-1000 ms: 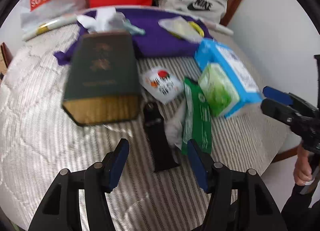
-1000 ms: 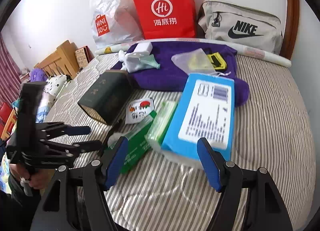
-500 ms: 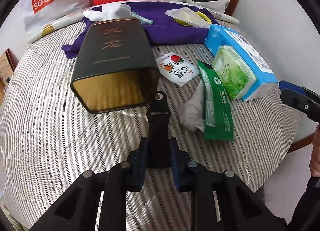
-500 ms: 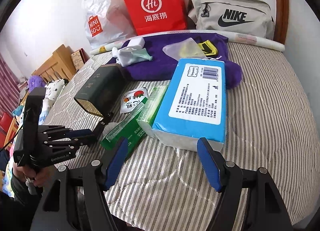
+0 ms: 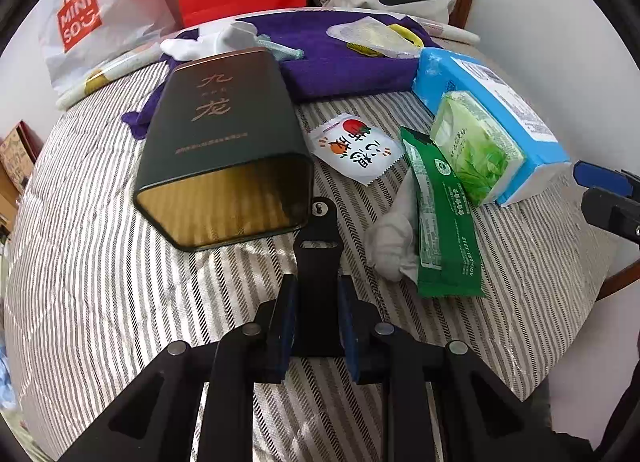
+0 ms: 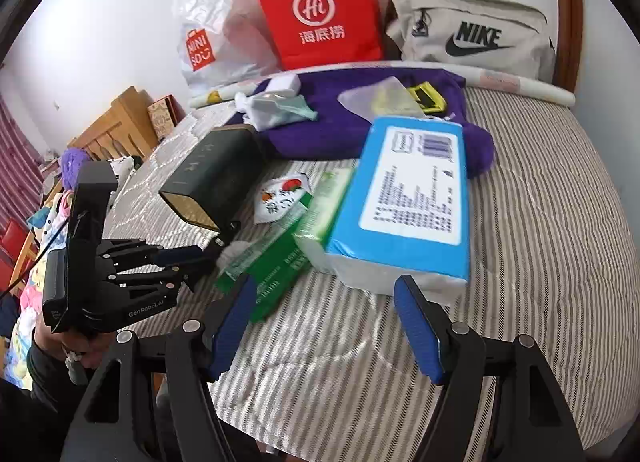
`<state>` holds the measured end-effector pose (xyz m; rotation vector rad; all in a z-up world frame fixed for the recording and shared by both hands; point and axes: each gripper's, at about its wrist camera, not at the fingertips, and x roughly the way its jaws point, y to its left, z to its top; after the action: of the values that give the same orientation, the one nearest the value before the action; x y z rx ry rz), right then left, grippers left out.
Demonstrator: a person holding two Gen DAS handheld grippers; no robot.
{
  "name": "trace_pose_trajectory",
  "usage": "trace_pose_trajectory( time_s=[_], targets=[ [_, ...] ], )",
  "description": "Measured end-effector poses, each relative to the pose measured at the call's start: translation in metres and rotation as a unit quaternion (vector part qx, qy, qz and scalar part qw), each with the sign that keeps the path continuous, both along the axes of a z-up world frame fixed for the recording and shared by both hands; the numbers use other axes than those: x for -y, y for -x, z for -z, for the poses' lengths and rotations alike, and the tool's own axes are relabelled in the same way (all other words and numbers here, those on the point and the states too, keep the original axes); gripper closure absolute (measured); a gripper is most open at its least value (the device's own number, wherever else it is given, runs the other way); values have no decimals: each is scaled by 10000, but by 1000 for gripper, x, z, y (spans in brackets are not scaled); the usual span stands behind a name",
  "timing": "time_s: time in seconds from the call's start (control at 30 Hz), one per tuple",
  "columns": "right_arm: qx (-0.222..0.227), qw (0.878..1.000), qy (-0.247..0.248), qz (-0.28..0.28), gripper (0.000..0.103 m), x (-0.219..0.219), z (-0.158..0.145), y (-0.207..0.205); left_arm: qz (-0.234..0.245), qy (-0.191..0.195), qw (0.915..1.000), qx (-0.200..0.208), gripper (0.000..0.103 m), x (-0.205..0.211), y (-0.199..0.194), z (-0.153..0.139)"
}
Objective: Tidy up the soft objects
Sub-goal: 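Grasp the light green tissue packet with the right tool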
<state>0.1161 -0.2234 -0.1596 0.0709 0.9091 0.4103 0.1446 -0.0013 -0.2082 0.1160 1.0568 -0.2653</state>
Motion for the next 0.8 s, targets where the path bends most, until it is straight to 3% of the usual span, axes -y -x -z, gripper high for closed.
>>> trace_pose_trajectory(
  time_s=[0.13, 0.27, 0.5, 0.7, 0.73, 0.77, 0.8],
  targets=[
    [306, 9993, 218, 3, 40, -15, -8, -3, -8, 0, 10000, 36, 83, -6, 6, -5],
    [254, 9983, 500, -166, 69, -38, -2, -15, -41, 32, 10000, 78, 83, -15, 14, -7],
    [400, 9904, 1323, -44, 72, -64, 9, -25, 73, 102, 9999, 10, 83, -19, 21, -2],
    [482, 9811, 1871, -22, 70, -81, 18, -34, -134, 249, 9996, -57, 83, -38, 30, 1],
    [468, 9805, 1911, -27, 73, -83, 21, -36, -165, 273, 9995, -63, 83, -40, 31, 1],
    [496, 9799, 1933, -10, 85, -83, 23, -38, -198, 298, 9993, -70, 83, -42, 31, 2],
    [507, 9799, 1927, 7, 85, -83, 23, -38, -226, 307, 9992, -72, 83, -44, 31, 2]
  ],
)
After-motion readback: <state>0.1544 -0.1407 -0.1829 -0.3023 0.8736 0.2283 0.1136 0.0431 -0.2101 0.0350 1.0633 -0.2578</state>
